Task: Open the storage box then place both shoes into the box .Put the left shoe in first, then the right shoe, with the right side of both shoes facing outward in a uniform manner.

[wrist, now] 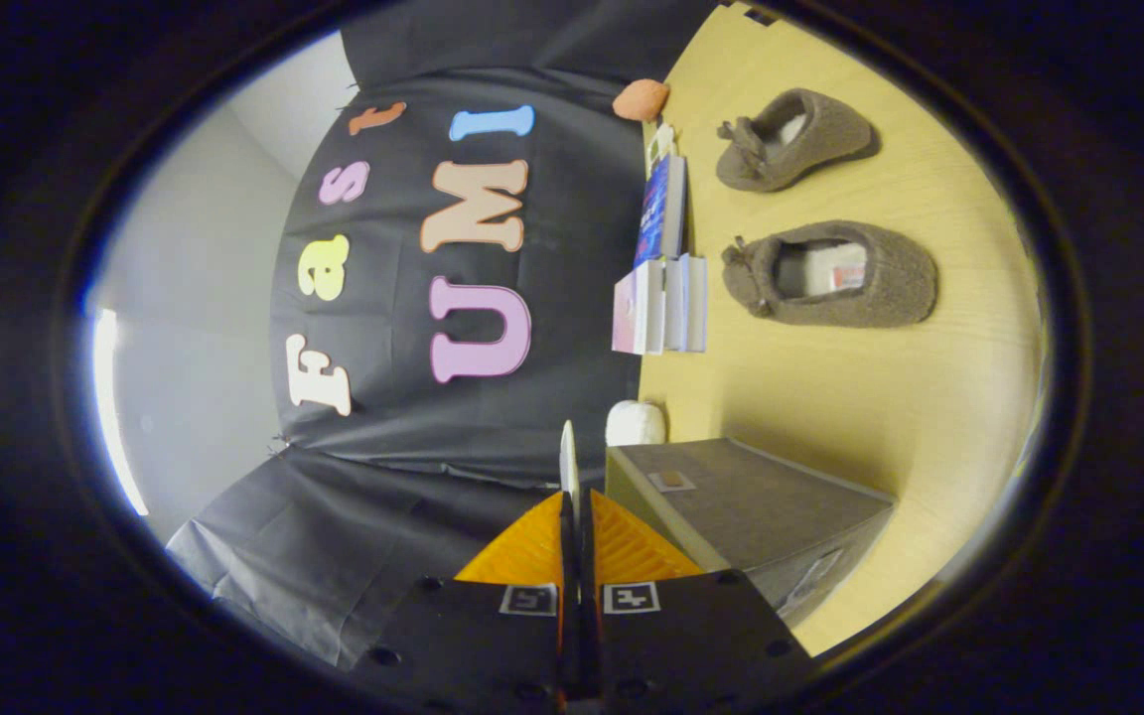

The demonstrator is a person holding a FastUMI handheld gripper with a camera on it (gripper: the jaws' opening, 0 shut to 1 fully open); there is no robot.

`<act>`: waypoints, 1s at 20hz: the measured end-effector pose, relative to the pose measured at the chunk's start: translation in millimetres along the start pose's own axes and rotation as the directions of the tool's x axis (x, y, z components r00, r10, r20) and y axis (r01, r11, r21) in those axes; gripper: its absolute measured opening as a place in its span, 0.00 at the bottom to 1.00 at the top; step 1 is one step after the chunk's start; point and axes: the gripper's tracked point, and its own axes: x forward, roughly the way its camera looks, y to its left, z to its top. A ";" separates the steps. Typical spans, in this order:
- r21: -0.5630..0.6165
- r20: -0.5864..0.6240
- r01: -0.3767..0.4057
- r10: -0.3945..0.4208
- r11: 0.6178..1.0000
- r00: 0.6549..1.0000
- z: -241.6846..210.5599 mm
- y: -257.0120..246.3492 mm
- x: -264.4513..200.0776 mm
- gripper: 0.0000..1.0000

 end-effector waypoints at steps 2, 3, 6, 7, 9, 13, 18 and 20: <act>-0.005 -0.016 -0.028 0.028 1.000 0.999 -10.6 21.2 -2.4 0.03; -0.012 -0.027 -0.041 0.040 0.999 0.999 -17.1 33.0 -2.8 0.03; -0.055 -0.065 -0.064 0.060 0.996 0.996 -43.1 64.5 -6.2 0.03; -0.067 -0.082 -0.069 0.063 0.995 0.995 -52.8 73.4 -7.1 0.03; -0.085 -0.115 -0.086 0.076 0.993 0.990 -75.4 89.5 -8.6 0.03; -0.103 -0.195 -0.107 0.085 0.989 0.977 -132.8 107.9 -8.0 0.04; -0.099 -0.299 -0.126 0.091 0.987 0.950 -196.8 109.9 -6.2 0.05; -0.124 -0.337 -0.138 0.089 0.983 0.937 -217.1 105.4 -9.0 0.05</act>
